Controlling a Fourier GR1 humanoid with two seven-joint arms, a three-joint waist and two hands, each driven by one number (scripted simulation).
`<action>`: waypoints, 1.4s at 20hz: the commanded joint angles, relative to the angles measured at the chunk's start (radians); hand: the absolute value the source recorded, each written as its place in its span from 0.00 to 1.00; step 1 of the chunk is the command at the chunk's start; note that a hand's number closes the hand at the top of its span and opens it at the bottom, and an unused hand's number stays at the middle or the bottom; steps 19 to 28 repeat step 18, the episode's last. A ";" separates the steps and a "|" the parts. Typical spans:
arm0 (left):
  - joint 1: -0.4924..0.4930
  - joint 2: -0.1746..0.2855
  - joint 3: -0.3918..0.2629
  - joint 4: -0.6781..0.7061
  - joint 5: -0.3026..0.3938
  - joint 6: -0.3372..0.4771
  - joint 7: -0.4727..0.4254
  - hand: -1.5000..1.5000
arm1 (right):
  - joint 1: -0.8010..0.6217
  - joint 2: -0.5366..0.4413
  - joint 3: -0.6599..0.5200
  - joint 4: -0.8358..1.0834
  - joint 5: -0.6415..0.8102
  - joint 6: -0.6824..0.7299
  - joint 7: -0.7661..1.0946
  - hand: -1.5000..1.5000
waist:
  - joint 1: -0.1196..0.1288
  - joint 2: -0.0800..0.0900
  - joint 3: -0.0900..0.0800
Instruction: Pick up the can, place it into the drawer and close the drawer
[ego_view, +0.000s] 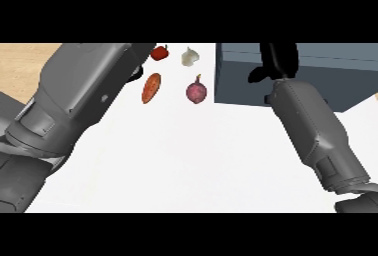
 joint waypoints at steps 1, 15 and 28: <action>0.032 0.001 -0.015 -0.076 -0.007 0.011 0.040 0.00 | -0.103 -0.010 -0.040 0.098 -0.003 -0.041 0.004 0.00 | 0.027 0.002 0.001; 0.168 0.101 -0.026 -0.267 -0.017 -0.019 0.090 0.00 | -0.208 0.044 -0.153 0.138 -0.126 -0.022 -0.132 0.00 | 0.028 0.002 0.002; 0.225 0.116 -0.018 -0.334 -0.002 -0.031 0.091 0.00 | -0.233 -0.016 -0.191 0.148 -0.154 0.001 -0.178 0.00 | 0.042 0.006 0.001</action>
